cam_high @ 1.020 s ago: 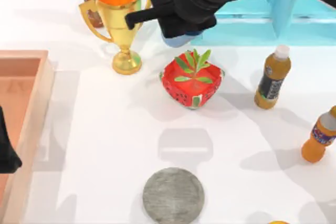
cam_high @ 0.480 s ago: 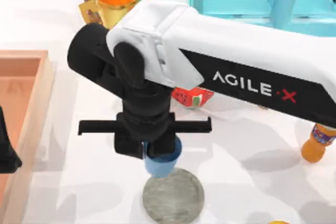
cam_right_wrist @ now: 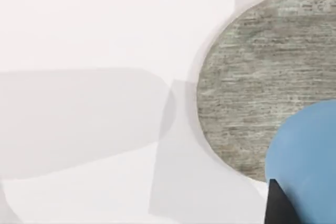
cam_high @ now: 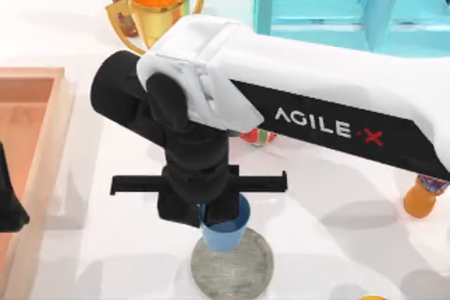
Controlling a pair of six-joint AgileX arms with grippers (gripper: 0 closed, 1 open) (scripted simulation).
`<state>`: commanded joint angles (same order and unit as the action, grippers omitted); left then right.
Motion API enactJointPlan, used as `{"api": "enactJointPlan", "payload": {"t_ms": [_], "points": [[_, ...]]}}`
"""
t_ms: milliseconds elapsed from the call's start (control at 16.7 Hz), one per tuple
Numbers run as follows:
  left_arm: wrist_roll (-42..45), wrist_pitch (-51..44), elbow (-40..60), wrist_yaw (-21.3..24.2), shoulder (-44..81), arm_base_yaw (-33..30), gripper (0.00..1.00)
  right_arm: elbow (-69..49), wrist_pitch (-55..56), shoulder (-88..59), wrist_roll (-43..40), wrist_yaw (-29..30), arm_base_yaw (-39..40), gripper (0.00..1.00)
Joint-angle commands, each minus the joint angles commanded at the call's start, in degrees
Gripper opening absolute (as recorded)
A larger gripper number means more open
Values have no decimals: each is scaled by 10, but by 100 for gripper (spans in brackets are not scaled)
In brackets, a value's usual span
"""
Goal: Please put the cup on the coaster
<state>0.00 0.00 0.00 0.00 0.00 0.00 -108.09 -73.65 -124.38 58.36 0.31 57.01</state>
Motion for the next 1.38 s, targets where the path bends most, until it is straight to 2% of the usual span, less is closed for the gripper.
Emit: {"api": "enactJointPlan", "payload": {"t_ms": [540,840,1380], "points": [[0,0,0,0,0,0,100,128,132,-8,-4,1,-2,0],[0,0,0,0,0,0,100,136,141,-8,-5,1,-2,0],[0,0,0,0,0,0,100,136,141,-8,-5,1,-2,68]]}}
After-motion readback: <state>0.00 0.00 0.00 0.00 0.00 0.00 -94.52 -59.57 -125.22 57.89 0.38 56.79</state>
